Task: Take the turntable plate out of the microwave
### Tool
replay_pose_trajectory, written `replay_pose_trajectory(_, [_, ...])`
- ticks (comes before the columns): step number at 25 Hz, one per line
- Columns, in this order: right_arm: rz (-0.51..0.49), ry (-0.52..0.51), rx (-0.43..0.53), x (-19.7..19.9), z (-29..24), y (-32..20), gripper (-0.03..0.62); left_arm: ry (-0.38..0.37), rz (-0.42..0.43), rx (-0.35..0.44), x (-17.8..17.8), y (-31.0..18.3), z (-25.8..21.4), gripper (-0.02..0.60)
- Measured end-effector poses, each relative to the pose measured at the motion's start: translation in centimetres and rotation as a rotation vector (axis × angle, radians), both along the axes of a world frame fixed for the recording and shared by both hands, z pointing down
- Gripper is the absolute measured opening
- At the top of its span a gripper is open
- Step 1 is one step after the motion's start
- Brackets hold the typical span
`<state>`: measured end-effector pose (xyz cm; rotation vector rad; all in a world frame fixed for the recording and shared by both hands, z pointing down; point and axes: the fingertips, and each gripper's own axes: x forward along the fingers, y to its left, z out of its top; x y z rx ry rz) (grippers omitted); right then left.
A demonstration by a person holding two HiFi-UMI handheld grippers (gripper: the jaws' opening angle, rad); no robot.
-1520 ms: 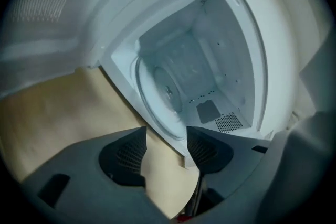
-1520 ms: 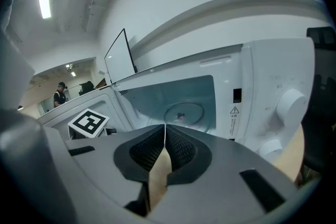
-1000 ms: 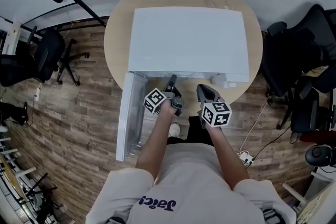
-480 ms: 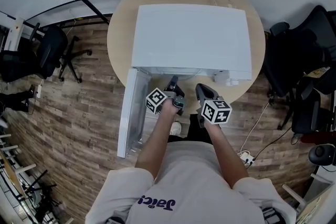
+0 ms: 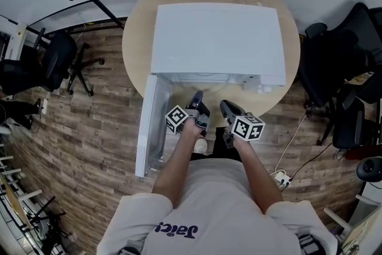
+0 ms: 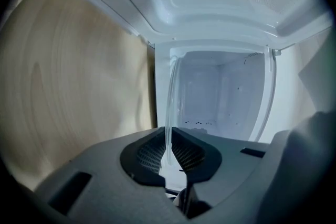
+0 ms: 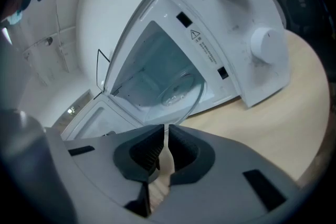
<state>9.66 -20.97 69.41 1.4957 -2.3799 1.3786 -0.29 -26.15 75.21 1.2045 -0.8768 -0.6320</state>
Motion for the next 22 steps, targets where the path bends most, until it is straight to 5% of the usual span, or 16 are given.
replay_pose_trajectory(6, [0.065, -0.199, -0.012, 0.0, 1.3, 0.1, 0.037, 0.023, 0.005, -0.007, -0.1, 1.2, -0.6, 0.038])
replay_pose_trajectory(8, [0.087, -0.258, -0.034, 0.0, 2.1, 0.1, 0.17, 0.026, 0.005, -0.009, -0.2, 1.5, -0.8, 0.037])
replay_pose_trajectory(22, [0.28, -0.618, -0.101, -0.8, 3.7, -3.1, 0.181, 0.03, 0.009, -0.011, -0.7, 4.1, -1.9, 0.037])
